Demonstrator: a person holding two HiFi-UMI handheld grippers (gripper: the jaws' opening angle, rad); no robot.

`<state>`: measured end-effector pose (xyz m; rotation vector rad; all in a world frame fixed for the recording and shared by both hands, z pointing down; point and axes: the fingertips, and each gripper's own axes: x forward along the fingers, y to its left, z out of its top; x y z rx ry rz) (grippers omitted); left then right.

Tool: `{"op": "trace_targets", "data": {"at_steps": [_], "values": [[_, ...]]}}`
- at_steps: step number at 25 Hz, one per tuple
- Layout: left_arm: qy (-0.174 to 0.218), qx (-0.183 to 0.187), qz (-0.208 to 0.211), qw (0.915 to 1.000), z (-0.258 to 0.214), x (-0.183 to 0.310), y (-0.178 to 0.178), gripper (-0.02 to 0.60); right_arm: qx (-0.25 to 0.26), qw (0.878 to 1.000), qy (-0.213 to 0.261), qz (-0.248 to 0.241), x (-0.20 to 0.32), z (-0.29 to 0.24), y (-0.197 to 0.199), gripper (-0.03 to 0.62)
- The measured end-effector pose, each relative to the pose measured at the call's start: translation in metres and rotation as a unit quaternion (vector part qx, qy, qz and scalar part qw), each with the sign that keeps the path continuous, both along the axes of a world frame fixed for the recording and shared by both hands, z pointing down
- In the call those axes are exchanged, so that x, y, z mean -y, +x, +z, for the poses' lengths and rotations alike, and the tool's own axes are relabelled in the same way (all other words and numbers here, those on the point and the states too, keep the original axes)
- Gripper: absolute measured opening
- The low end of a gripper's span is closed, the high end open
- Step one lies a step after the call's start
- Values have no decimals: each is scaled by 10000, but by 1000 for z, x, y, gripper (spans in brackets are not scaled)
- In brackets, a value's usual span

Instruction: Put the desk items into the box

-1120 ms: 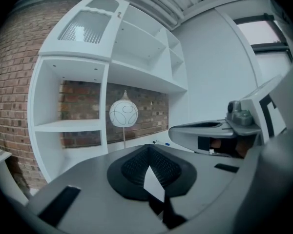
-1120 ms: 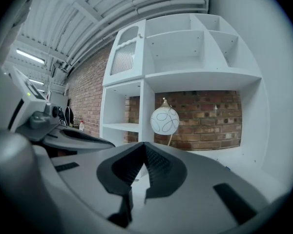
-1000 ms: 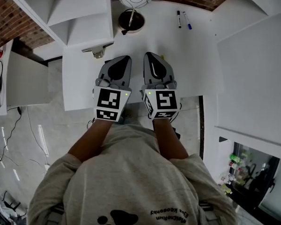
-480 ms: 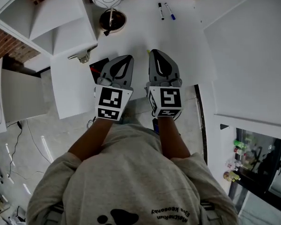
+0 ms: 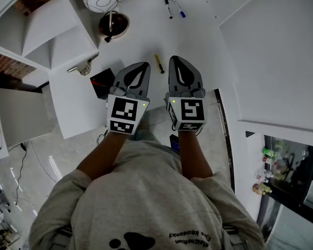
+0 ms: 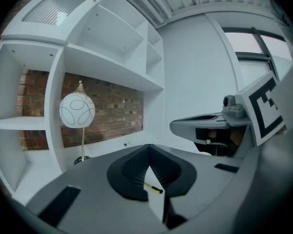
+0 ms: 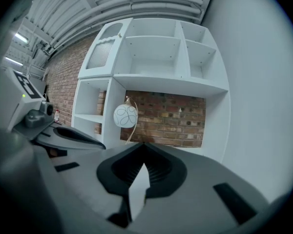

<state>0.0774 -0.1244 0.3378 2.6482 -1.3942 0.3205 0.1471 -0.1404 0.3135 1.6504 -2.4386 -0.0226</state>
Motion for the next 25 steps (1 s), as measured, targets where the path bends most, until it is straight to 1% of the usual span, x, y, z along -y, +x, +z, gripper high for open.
{"op": "trace_targets", "data": {"at_steps": [7,12,20,23,25], "values": [[-82,-16,119,9999,17,9,15,6,-279,9994,-166,-100,8,23,4,18],[-203,24,137,9997,37,17,22,6,-248,9992,-312,-71,18,42,12,18],[-353,9,187,9992,70,36,27,6,-380,9968,-698,-131,40,88,16,18],[-452,18,162,9988,83,43,27,6,-420,9964,-697,-216,48,97,14,18],[-496,32,149,9987,91,48,27,6,-452,9956,-781,-232,53,107,15,18]]}}
